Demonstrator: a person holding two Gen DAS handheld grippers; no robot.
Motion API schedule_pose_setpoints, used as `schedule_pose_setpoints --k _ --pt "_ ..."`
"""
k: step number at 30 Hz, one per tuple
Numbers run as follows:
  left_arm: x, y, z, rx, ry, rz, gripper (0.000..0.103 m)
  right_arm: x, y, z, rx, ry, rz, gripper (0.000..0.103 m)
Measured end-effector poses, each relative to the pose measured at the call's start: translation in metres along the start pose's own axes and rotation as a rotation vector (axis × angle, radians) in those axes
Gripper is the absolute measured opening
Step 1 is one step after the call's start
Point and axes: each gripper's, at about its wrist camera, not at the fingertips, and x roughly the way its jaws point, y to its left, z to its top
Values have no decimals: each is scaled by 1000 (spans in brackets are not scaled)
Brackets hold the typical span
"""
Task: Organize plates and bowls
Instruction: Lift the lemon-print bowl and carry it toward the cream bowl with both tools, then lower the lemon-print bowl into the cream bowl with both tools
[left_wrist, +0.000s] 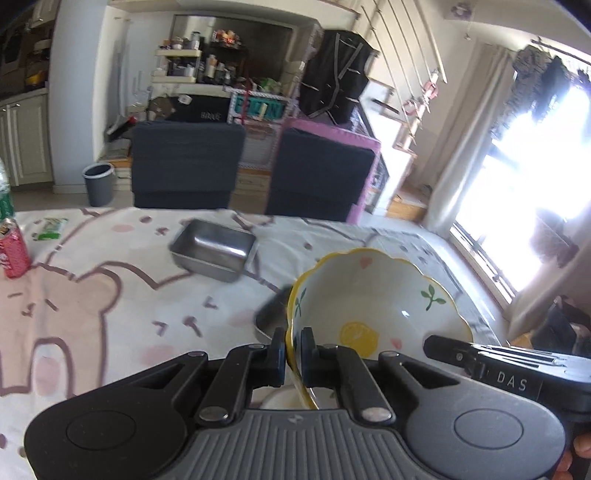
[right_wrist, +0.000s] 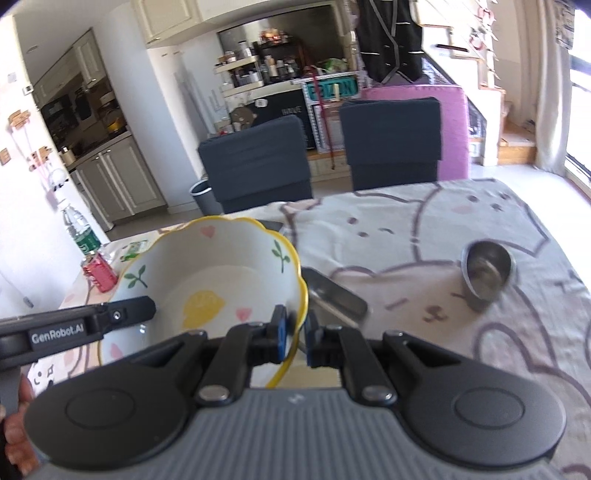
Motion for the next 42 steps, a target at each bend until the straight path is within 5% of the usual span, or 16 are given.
schedule_pose_setpoints --k 9,42 --pt "28 -12 -25 13 119 -45 9 4 -26 -20 4 81 -66 11" --pt "81 -8 -65 174 372 55 15 81 -20 -55 -115 438 -146 16"
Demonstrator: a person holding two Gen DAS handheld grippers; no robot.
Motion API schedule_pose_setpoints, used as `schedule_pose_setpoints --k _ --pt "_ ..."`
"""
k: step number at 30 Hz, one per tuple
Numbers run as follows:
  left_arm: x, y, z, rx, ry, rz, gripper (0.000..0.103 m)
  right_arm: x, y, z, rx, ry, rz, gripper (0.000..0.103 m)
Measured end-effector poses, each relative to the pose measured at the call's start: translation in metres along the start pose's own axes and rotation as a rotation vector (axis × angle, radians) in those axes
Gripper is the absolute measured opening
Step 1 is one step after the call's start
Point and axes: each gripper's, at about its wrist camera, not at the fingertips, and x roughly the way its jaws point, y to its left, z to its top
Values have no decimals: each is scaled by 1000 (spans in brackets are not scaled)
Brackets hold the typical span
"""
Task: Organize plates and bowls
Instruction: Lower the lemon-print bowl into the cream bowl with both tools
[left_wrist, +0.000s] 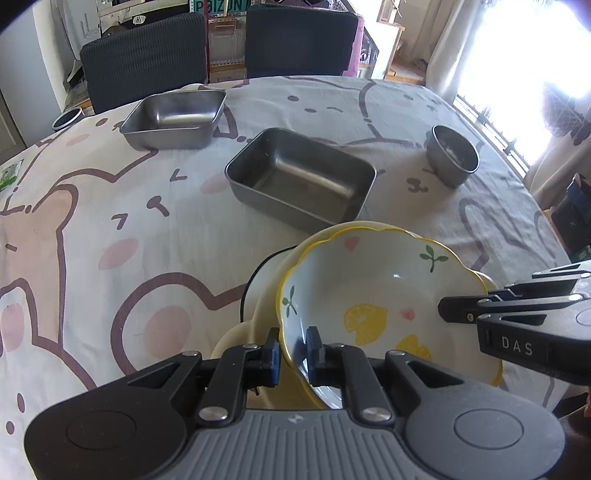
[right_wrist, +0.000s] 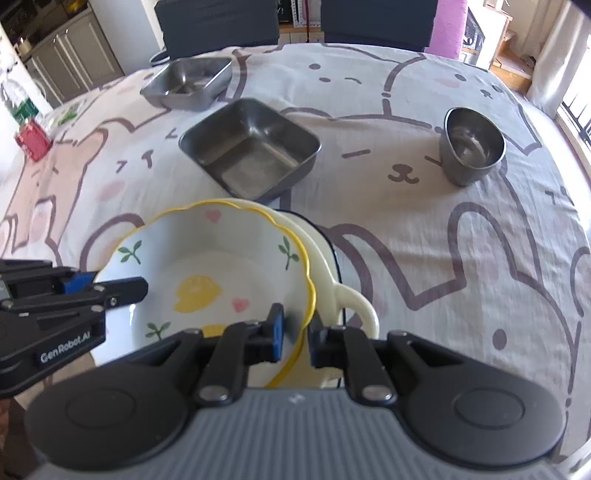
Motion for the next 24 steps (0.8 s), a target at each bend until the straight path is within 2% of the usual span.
schedule_pose_setpoints --k 18,24 --pt "10 -4 0 34 36 12 15 11 7 2 -46 44 -34 18" --pt "9 -5 1 42 34 16 15 13 6 2 -43 50 -32 15"
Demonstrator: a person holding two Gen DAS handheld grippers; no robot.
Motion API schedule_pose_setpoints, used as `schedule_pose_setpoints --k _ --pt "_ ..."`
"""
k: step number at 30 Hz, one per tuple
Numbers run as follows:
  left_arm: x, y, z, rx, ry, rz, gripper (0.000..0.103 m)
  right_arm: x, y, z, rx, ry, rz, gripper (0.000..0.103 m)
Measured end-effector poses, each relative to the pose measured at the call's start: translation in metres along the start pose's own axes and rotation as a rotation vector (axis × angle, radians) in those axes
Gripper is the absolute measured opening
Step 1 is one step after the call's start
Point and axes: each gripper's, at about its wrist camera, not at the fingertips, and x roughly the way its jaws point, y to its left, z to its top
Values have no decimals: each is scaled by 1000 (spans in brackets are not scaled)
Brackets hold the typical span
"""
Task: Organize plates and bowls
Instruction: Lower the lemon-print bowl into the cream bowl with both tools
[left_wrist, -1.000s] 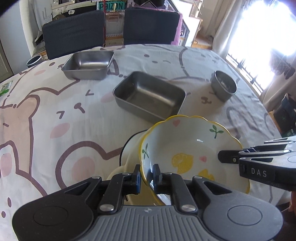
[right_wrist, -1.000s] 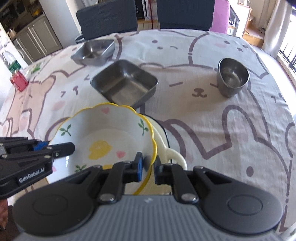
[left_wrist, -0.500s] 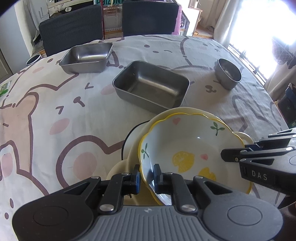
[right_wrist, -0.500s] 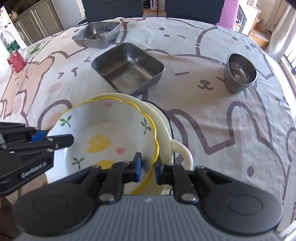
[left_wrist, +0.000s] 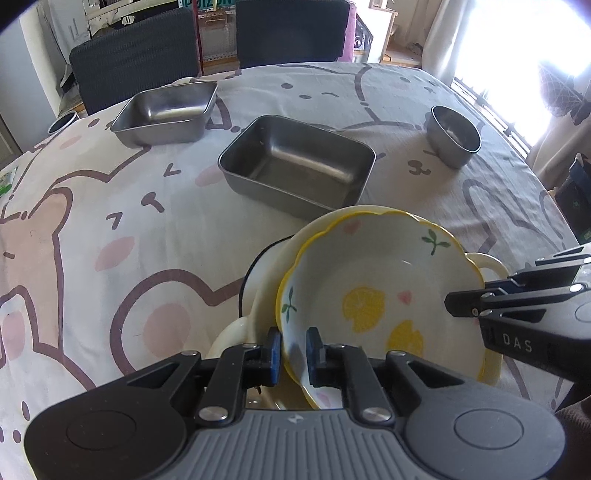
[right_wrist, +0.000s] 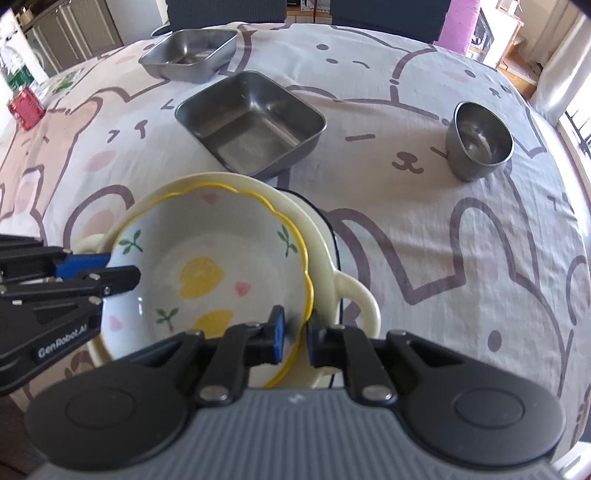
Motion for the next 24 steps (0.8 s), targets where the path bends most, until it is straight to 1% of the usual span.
schedule_pose_setpoints --k 17,20,24 --pt "-1 1 -1 0 1 -2 15 2 1 -2 -12 18 5 15" --pt "-1 2 -2 -1 1 -11 15 3 -3 -1 4 28 21 15" --pt "-3 4 -3 -3 -3 -22 14 4 -13 0 56 48 63 15"
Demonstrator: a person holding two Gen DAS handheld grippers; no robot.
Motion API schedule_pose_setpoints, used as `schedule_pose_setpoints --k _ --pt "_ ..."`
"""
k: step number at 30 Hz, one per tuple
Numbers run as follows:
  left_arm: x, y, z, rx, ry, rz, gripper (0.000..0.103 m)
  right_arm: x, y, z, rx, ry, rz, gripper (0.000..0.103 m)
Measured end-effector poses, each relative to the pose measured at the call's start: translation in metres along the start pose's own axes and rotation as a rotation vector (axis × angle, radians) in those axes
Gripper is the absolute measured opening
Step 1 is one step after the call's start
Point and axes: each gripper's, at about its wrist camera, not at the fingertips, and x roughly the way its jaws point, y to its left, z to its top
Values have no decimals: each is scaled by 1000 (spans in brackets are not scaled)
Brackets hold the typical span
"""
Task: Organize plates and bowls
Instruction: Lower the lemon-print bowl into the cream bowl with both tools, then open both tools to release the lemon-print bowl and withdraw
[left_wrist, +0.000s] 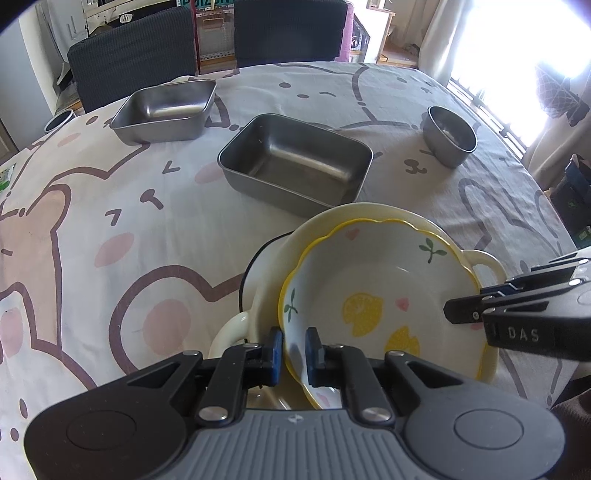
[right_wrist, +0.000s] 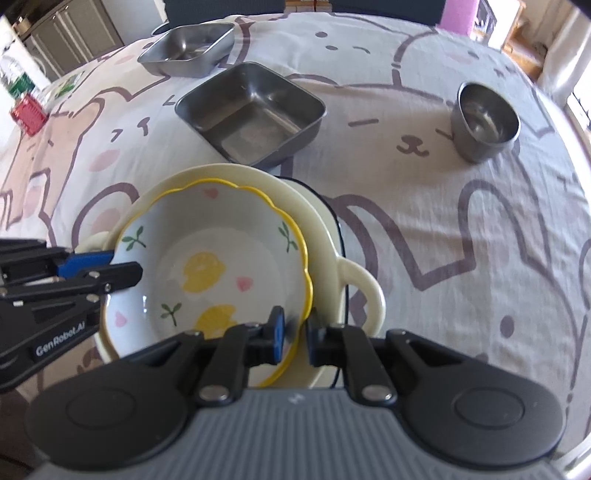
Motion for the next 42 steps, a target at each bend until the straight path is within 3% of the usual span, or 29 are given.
schedule_pose_setpoints --k 30,33,37,42 --pt "-11 1 -5 14 -3 1 16 -17 -1 -11 -17 -33 11 16" --pt "-15 1 -5 18 -12 -9 24 -23 -1 -14 -22 -46 22 22" --pt "-21 1 -7 26 -22 -12 30 -32 -1 -19 -35 -72 9 39" --pt "-31 2 -8 28 -45 -23 45 -41 -4 -24 -38 -95 16 42"
